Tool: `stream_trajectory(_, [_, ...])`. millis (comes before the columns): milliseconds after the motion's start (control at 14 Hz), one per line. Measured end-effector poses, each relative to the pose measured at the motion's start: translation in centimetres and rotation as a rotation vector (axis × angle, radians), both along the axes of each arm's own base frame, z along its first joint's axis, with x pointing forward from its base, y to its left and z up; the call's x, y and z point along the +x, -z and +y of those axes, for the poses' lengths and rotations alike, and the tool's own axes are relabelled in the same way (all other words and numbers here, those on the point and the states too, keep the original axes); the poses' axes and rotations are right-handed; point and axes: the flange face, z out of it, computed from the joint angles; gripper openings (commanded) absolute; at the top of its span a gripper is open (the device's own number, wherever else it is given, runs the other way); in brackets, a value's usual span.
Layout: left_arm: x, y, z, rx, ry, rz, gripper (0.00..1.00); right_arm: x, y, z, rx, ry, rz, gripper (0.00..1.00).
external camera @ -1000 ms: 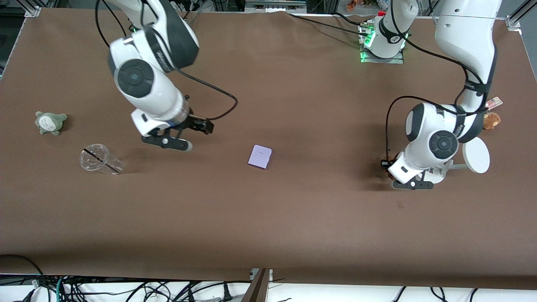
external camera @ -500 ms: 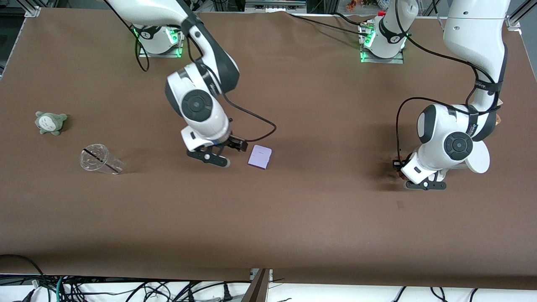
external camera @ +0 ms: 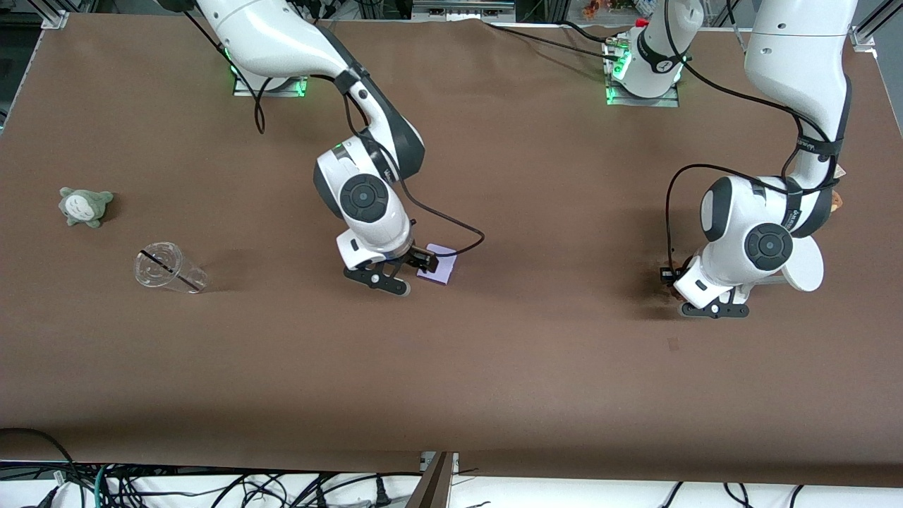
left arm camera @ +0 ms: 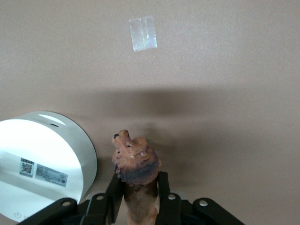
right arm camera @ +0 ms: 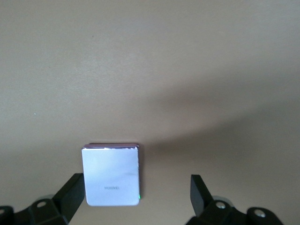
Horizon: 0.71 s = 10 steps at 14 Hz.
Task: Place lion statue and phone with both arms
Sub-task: 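Grasp the silver phone with the right gripper, then lower the lion beside the white lamp while the right gripper carries the phone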
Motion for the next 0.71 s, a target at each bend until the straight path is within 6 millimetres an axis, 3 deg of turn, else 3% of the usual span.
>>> stream_trajectory(143, [0.0, 0.3, 0.0, 0.000, 0.001, -0.010, 0.08, -0.3, 1.8, 0.7, 0.005, -0.005, -0.009, 1.00])
stream_trajectory(286, [0.0, 0.9, 0.0, 0.001, 0.002, -0.010, 0.19, -0.8, 3.6, 1.5, 0.009, -0.011, -0.016, 1.00])
stream_trajectory(500, [0.0, 1.1, 0.0, 0.002, 0.002, -0.010, 0.49, -1.5, 5.6, 3.2, 0.012, -0.007, -0.022, 1.00])
stream_trajectory(643, [0.0, 1.3, 0.0, 0.002, 0.002, -0.010, 1.00, -1.7, 6.7, 4.4, 0.009, 0.000, -0.026, 1.00])
stream_trajectory(714, [0.0, 1.5, 0.0, 0.002, 0.002, -0.009, 1.00, -1.7, 7.2, 4.7, 0.006, 0.001, -0.027, 1.00])
